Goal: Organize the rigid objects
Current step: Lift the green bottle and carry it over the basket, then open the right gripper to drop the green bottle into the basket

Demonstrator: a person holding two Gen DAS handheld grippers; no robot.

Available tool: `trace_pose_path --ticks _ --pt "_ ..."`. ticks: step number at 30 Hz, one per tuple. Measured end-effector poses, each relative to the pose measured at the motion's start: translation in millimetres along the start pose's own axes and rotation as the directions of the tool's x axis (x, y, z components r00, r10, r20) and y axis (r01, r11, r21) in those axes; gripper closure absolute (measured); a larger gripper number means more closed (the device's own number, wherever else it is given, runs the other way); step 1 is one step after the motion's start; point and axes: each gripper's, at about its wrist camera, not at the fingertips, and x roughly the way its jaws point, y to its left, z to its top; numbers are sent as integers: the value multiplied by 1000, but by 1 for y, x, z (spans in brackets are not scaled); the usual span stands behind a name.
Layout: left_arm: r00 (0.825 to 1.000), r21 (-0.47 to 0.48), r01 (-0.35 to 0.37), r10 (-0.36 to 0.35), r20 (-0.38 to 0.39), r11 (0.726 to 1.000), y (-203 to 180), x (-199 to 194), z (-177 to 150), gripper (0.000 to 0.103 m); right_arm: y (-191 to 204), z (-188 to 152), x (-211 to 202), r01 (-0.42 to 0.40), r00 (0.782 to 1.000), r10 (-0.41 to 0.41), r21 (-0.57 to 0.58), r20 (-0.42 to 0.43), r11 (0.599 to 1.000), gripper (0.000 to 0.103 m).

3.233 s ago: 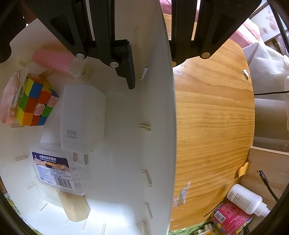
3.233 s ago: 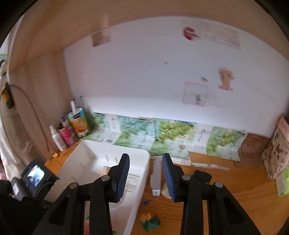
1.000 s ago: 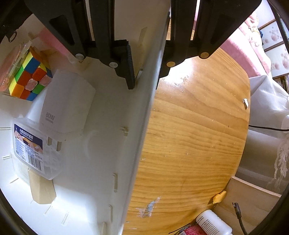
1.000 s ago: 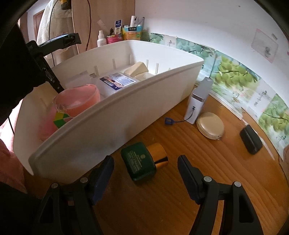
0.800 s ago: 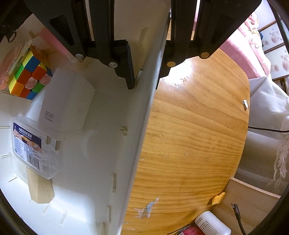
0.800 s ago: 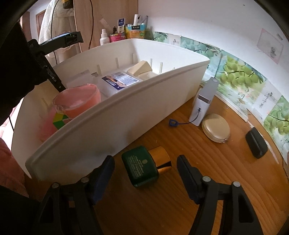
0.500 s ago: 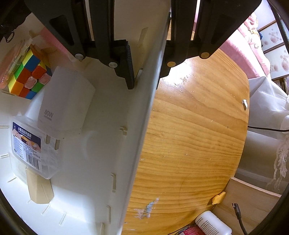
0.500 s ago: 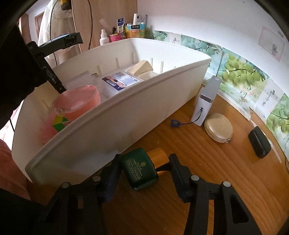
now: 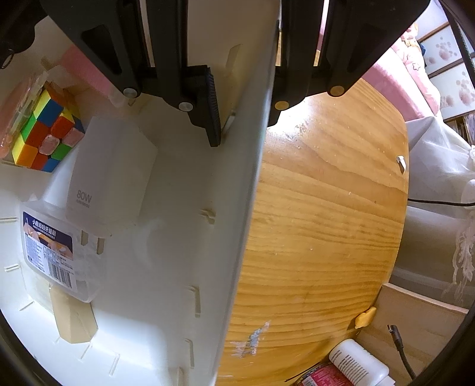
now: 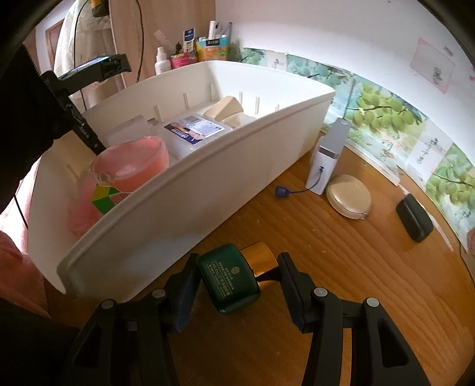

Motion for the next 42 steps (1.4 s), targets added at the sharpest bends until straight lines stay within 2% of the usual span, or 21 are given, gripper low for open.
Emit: trace_pose_path --ticks 11,18,22,26,31,42 --pt "1000 61 16 -17 14 998 -10 -4 -5 81 -5 1 -40 122 992 -124 65 30 990 50" --pt "999 105 33 -34 12 994 -17 -7 -6 81 -5 24 -75 203 973 -212 100 87 974 50" --pt "999 124 40 -42 9 991 -20 -10 -1 81 3 41 -88 221 965 -232 100 125 970 50" --pt "999 135 44 -46 8 990 -24 -13 1 81 17 57 -97 207 960 -221 95 169 974 50" --pt "999 144 48 -49 7 988 -29 -16 5 82 39 77 -98 158 963 -168 65 212 985 50" --pt "999 148 53 -54 5 988 -31 -18 2 83 75 91 -74 16 981 -21 25 194 1000 50"
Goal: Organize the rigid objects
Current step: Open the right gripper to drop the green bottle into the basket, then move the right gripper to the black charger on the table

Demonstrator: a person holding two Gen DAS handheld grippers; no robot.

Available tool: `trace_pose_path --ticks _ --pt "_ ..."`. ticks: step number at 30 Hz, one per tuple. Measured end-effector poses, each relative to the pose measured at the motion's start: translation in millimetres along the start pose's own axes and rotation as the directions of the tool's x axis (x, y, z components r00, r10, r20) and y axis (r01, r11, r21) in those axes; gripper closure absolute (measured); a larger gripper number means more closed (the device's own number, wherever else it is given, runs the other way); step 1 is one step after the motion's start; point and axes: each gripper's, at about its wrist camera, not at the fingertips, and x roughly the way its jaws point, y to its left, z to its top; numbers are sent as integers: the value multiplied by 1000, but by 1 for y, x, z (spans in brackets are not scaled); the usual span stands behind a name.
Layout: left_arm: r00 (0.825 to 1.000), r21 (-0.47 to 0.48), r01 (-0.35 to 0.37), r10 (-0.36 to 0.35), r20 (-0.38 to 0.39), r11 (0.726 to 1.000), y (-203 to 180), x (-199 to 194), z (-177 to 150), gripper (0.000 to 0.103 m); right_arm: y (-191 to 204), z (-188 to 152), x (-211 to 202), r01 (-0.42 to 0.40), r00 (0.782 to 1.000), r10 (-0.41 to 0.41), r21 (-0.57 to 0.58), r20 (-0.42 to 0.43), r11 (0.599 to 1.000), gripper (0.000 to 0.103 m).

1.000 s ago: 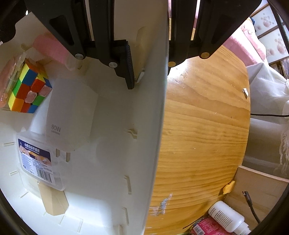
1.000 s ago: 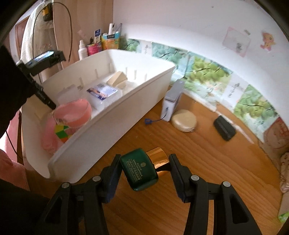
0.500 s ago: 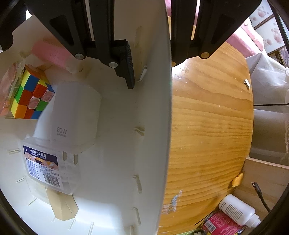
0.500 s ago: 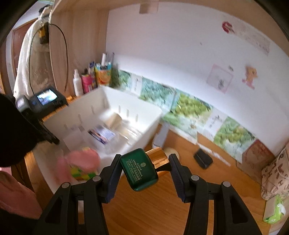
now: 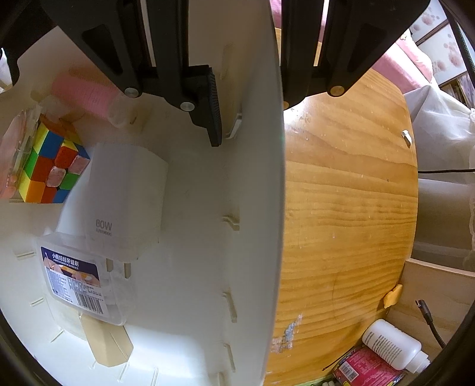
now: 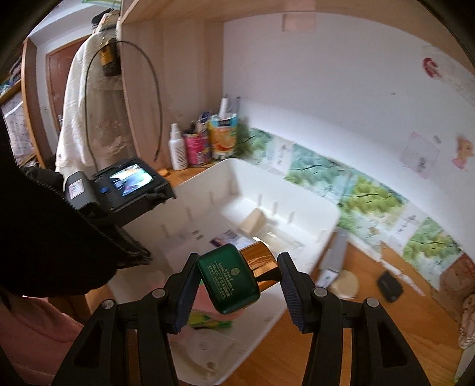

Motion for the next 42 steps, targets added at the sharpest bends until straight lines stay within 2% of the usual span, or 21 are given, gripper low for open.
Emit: trace_pose_path --ticks 3,8,14,17,21,25,34,37,42 --pt "1000 -4 -1 1 -2 1000 0 0 -1 83 1 1 1 -19 1000 19 8 0 1000 50" --pt "1000 -13 -4 4 -5 1000 0 -1 -1 83 -9 0 0 -1 1000 1 30 -7 1000 49" --pt "1000 -30 -19 19 -11 999 2 -1 -2 83 -33 -8 1 45 998 -40 111 -43 993 44" --pt "1000 -42 -26 25 -14 999 4 1 -1 83 -49 -13 0 81 995 -71 168 -66 983 37" --pt "999 -64 -31 30 -16 997 7 2 0 83 -77 -21 -1 127 990 -109 255 -83 958 37" --pt "999 -84 -42 41 -9 996 9 1 0 82 -102 -30 -5 174 984 -152 309 -95 935 31" --pt "998 -143 -62 62 -3 988 16 3 -3 81 -158 -50 0 272 962 -238 371 -134 888 31" --pt "997 -149 -71 70 -7 986 14 2 -4 81 -176 -54 4 304 953 -267 400 -147 865 25" --pt "997 -173 -73 71 -19 982 15 3 -3 80 -205 -60 17 335 942 -291 440 -167 833 23"
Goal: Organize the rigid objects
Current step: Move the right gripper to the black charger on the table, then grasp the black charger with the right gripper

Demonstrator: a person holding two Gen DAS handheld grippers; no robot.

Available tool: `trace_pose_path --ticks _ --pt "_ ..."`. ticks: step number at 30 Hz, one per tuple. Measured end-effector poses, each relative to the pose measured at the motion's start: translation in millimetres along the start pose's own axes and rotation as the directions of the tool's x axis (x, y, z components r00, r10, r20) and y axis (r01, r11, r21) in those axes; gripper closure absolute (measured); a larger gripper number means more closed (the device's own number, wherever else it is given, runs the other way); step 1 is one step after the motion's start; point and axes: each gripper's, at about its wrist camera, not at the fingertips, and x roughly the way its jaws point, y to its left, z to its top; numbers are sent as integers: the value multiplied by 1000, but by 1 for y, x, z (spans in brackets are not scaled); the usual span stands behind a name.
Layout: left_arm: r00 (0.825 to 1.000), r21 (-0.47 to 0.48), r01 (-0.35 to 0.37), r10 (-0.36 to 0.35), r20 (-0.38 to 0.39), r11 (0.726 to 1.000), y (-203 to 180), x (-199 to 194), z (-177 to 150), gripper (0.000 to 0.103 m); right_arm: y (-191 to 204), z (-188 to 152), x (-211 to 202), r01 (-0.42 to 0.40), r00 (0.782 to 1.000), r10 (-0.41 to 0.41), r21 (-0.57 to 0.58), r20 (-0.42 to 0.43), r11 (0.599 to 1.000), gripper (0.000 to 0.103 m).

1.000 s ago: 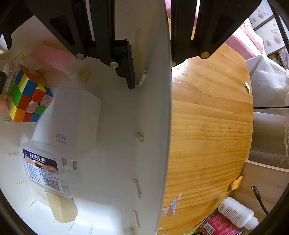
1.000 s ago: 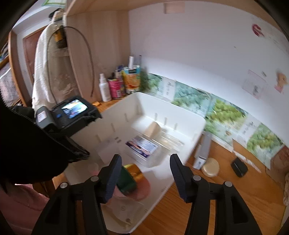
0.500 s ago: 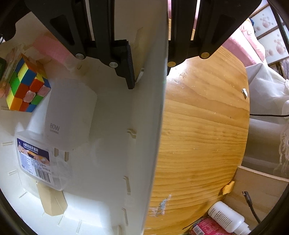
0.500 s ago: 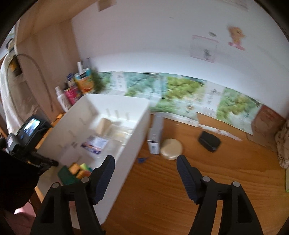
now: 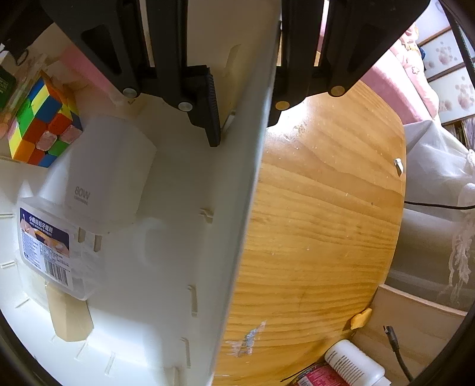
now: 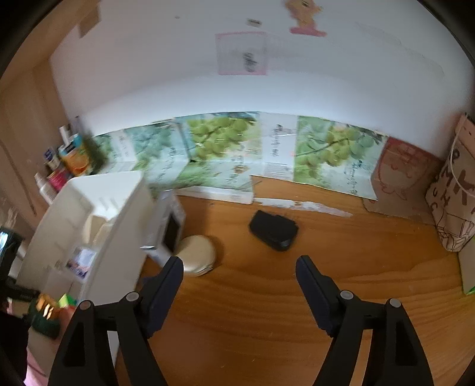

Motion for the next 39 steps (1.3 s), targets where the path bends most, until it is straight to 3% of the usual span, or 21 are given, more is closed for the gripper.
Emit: trace_pose_path --ticks 10,17,25,39 --pt "1000 -27 -14 13 -16 1000 6 8 7 79 -22 26 50 29 999 -28 36 -17 999 23" --pt "999 -49 -24 23 -30 999 7 9 11 78 -22 25 85 44 997 -40 48 -69 998 23" --pt "999 -79 -18 15 -38 997 11 11 12 77 -19 22 107 96 992 -88 86 -92 992 23" --pt "999 -84 -19 16 -32 996 18 13 11 76 -17 19 118 120 992 -114 115 -50 986 26"
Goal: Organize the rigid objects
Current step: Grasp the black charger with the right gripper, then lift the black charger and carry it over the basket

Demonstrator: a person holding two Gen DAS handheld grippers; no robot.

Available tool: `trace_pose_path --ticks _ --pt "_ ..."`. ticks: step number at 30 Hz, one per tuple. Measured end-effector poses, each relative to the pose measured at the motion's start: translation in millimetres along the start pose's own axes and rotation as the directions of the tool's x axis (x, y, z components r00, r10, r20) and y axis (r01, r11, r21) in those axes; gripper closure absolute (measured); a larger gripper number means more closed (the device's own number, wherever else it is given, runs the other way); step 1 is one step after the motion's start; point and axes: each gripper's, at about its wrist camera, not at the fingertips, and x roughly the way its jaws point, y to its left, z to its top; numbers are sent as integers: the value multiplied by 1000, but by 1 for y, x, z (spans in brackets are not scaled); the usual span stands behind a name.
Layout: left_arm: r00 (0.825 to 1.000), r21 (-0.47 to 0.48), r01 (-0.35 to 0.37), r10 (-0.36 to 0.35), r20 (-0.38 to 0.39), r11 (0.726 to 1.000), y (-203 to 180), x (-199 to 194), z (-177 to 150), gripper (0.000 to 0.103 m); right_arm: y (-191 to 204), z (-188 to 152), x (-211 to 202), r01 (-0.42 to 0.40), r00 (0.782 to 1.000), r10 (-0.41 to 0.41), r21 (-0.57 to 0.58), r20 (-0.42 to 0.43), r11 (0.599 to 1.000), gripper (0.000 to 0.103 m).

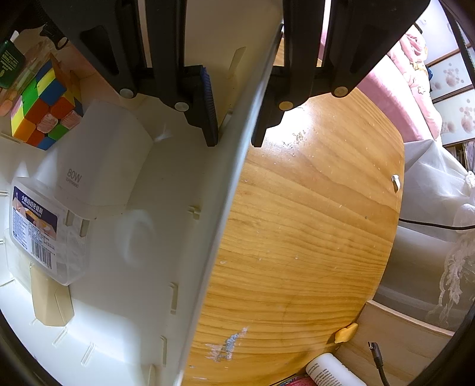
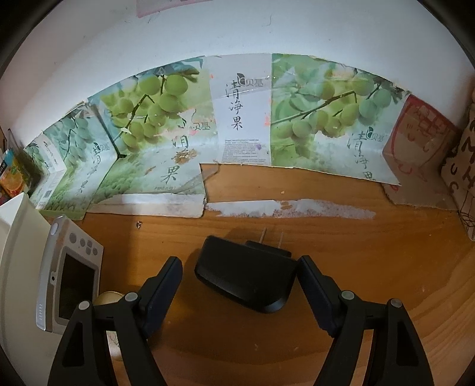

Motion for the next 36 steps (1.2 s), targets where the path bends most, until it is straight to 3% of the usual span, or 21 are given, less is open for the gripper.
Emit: trace_pose_path --ticks 3,16,36 --pt "1000 -1 2 -2 1 1000 0 0 0 76 -3 -1 0 14 1000 -14 5 22 1000 38" --pt "1000 -4 8 -8 5 1000 3 -2 -2 76 -13 -4 -12 -30 999 29 26 32 999 38" --pt "999 53 46 -47 18 998 5 -3 -4 77 11 7 -83 -42 992 43 -10 122 999 38"
